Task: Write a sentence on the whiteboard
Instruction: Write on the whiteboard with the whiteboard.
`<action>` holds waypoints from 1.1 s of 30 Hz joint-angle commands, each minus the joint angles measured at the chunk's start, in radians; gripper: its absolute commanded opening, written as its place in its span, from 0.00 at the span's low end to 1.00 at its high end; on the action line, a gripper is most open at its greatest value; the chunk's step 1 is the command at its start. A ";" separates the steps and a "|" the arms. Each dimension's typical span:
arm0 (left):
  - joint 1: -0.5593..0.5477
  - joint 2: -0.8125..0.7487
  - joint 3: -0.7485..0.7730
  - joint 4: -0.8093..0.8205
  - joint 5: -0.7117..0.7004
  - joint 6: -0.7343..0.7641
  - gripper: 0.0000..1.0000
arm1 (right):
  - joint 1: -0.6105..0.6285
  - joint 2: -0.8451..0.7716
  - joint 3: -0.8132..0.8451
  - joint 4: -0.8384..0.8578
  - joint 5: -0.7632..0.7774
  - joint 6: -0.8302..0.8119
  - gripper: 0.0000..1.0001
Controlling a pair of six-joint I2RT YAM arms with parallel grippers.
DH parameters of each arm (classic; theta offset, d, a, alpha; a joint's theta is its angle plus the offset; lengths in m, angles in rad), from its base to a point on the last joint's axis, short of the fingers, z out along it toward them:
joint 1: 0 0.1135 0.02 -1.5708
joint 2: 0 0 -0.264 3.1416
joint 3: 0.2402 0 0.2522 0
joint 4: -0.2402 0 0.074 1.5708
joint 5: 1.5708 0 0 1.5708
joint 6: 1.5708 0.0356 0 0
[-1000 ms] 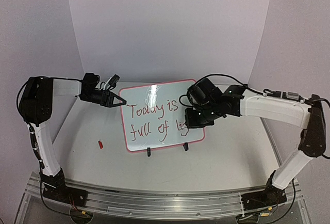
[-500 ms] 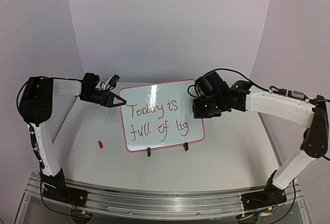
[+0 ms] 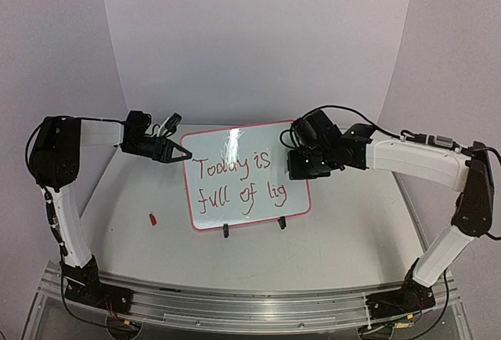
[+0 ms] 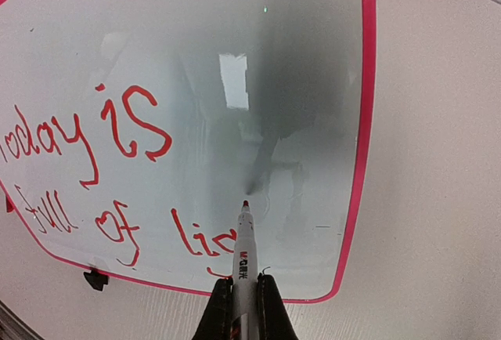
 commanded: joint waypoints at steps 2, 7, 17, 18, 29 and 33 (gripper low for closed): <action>-0.031 0.036 0.001 -0.022 -0.129 0.076 0.00 | -0.011 0.027 0.033 0.024 0.004 -0.002 0.00; -0.031 0.037 0.001 -0.023 -0.129 0.078 0.00 | -0.023 0.041 0.020 0.024 -0.003 0.012 0.00; -0.031 0.038 0.002 -0.022 -0.126 0.078 0.00 | -0.025 0.043 -0.004 0.021 -0.014 0.033 0.00; -0.031 0.037 0.002 -0.022 -0.126 0.078 0.00 | -0.024 0.041 -0.009 0.020 -0.018 0.035 0.00; -0.030 0.033 -0.001 -0.021 -0.126 0.076 0.00 | -0.025 0.020 -0.055 0.000 -0.035 0.060 0.00; -0.031 0.030 -0.002 -0.021 -0.126 0.075 0.00 | -0.025 0.014 -0.070 -0.009 -0.043 0.066 0.00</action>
